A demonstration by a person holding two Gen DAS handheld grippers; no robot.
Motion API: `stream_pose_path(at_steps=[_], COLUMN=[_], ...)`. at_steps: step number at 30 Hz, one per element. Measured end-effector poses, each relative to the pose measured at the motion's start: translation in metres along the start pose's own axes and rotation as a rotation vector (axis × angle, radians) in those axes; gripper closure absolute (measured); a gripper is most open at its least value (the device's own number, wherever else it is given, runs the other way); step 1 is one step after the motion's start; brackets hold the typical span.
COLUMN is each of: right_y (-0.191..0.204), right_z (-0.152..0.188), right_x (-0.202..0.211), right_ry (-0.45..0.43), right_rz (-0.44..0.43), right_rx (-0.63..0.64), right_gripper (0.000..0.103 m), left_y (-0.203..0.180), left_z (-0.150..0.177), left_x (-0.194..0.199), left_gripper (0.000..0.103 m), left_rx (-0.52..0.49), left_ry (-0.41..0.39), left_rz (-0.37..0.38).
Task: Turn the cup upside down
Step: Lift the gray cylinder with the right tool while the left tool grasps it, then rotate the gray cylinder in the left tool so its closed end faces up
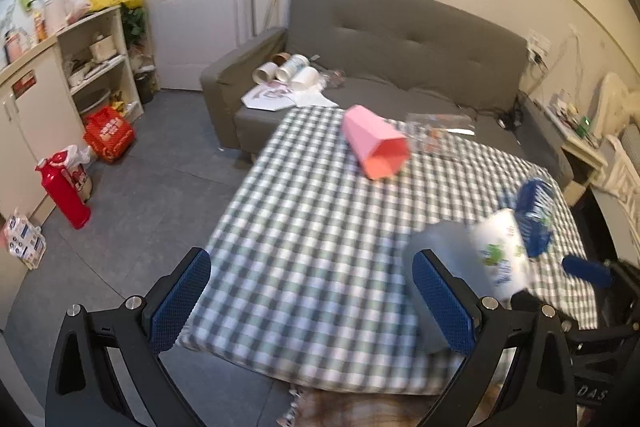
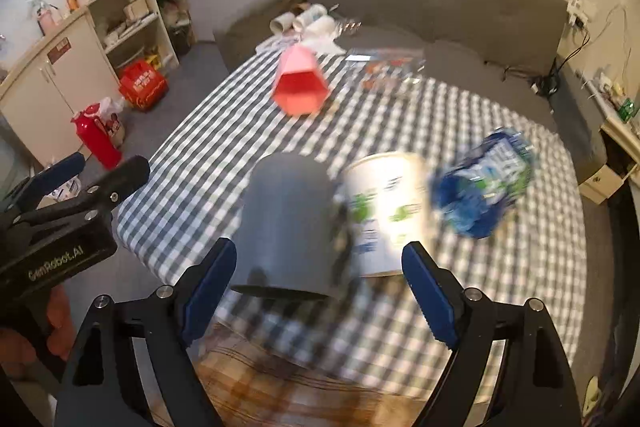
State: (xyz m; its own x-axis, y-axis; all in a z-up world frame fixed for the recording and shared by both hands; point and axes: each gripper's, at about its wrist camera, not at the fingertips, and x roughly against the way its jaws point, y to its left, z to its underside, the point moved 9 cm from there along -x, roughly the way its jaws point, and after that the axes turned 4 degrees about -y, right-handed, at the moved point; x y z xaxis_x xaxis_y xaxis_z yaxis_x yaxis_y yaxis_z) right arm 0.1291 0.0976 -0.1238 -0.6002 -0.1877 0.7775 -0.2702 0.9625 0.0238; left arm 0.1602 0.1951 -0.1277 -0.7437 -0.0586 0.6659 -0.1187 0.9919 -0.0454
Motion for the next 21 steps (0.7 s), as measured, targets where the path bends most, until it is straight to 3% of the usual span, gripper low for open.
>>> stream_pose_path(at_steps=[4,9,21], right_y=[-0.037,-0.08,-0.109], right_z=[-0.004,-0.004,0.011], right_x=[0.023,0.035,0.003], right_ry=[-0.066,-0.102,-0.07], right_rz=[0.074,0.135,0.112], right_rx=[0.034,0.045,0.05], right_gripper=[0.018,0.018,0.018], left_y=[-0.038,-0.075,-0.092], left_z=[-0.002,0.006,0.013], left_x=[-0.004,-0.032,-0.091], left_gripper=[0.0,0.0,0.002], left_rx=[-0.059,-0.057,-0.079], left_ry=[0.044,0.161,0.353], left_rz=[0.015,0.056,0.0])
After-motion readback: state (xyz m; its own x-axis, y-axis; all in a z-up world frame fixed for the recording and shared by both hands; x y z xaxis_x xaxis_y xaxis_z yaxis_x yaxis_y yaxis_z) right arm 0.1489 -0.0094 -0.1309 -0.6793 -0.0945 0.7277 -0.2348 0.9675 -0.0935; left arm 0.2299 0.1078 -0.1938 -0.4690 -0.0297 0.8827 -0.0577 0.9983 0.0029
